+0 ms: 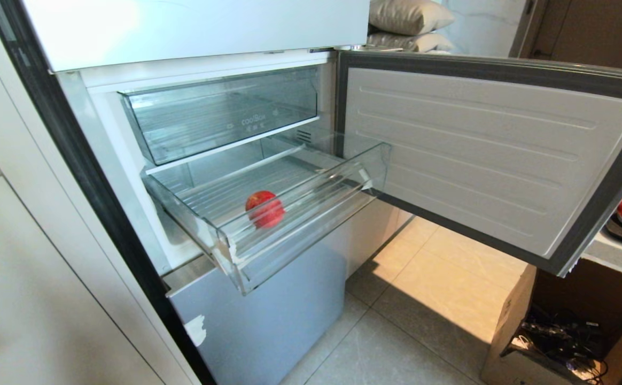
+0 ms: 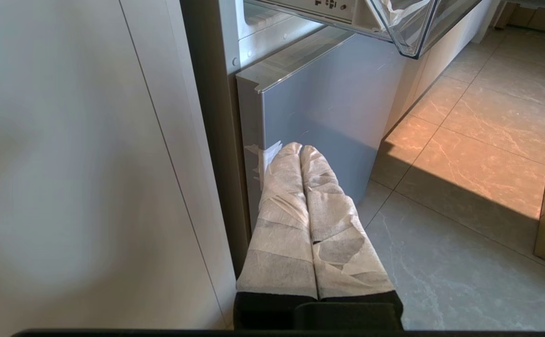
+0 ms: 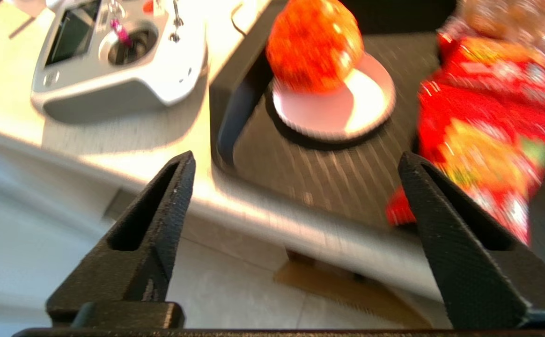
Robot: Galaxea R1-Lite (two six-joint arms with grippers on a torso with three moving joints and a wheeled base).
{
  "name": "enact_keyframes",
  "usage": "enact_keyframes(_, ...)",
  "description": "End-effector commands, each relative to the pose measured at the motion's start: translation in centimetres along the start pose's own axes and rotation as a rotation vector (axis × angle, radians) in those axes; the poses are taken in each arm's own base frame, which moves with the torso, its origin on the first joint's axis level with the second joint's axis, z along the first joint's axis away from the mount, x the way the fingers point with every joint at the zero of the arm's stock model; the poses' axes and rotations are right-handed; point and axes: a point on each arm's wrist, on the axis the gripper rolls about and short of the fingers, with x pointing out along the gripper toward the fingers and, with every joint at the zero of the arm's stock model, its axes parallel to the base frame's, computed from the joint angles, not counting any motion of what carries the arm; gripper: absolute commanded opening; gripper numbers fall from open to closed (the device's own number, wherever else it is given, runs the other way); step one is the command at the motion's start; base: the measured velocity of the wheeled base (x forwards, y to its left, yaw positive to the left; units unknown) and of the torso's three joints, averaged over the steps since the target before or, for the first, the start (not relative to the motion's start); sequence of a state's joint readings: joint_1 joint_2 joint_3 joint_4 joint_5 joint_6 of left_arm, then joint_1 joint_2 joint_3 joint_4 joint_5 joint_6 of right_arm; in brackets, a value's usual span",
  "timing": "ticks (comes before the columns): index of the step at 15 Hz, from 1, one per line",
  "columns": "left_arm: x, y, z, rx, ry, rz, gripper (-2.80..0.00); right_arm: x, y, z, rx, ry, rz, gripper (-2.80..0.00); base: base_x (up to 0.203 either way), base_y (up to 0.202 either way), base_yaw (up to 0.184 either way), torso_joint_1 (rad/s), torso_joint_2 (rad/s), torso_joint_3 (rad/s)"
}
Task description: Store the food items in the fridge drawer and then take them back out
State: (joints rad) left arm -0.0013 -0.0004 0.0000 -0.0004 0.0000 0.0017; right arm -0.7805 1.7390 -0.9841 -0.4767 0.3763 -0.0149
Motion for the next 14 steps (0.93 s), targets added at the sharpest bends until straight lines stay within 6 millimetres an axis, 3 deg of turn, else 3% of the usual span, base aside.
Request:
enact_keyframes(1, 0.0, 0.0, 0.0, 0.000, -0.001, 0.000, -2.80, 3.6, -0.5, -1.0, 0.004, 0.019, 0.033, 0.00, 0.000, 0.000, 0.000, 0.000, 0.00, 0.000)
enact_keyframes(6, 0.0, 0.0, 0.0, 0.000, 0.001, 0.000, -2.80, 9.6, 0.5, -1.8, -0.056, -0.103, 0.096, 0.00, 0.000, 0.000, 0.000, 0.000, 0.00, 0.000)
enact_keyframes(14, 0.0, 0.0, 0.0, 0.000, 0.001, 0.000, -2.80, 14.7, -0.5, -0.8, -0.081, -0.197, 0.049, 0.00, 0.000, 0.000, 0.000, 0.000, 0.00, 0.000)
